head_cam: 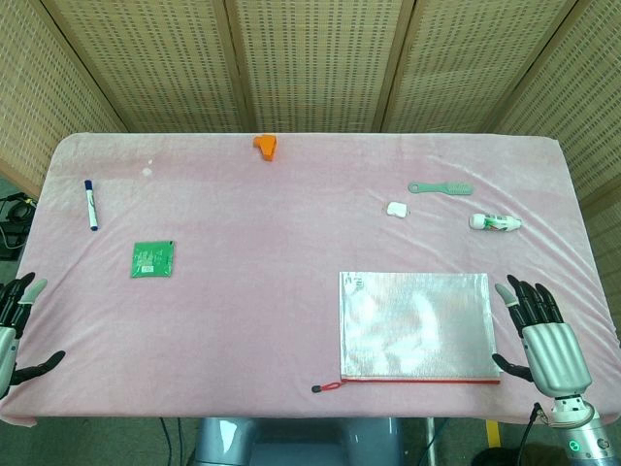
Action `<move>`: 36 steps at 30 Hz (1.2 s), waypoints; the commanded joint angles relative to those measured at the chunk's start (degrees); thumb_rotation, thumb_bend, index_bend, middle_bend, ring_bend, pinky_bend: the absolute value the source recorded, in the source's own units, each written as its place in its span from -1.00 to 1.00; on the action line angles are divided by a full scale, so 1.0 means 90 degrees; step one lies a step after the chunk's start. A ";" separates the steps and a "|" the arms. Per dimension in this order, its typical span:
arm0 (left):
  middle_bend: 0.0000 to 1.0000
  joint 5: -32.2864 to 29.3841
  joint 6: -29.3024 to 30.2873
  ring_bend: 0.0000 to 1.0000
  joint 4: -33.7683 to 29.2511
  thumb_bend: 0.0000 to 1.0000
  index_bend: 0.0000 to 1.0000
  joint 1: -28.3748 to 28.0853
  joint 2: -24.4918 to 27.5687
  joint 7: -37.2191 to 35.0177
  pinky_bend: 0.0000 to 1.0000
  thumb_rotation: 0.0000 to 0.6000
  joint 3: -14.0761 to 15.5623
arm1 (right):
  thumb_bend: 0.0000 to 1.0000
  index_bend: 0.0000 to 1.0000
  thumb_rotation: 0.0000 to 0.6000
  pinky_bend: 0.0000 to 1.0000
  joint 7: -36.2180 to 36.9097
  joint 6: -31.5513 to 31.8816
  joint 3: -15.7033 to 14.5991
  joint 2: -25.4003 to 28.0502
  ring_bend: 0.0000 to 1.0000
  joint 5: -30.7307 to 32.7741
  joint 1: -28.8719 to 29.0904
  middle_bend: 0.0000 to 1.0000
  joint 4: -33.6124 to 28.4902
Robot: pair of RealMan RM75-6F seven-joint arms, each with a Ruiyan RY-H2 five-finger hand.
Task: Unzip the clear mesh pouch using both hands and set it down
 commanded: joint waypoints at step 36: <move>-1.00 -0.0822 -0.0568 -1.00 0.0073 -1.00 -1.00 -0.0289 -0.0414 0.0965 -1.00 1.00 -0.0253 | -0.27 -0.19 1.00 1.00 0.1074 -0.5473 0.0110 -0.1565 0.96 0.0658 0.3932 0.97 -0.0177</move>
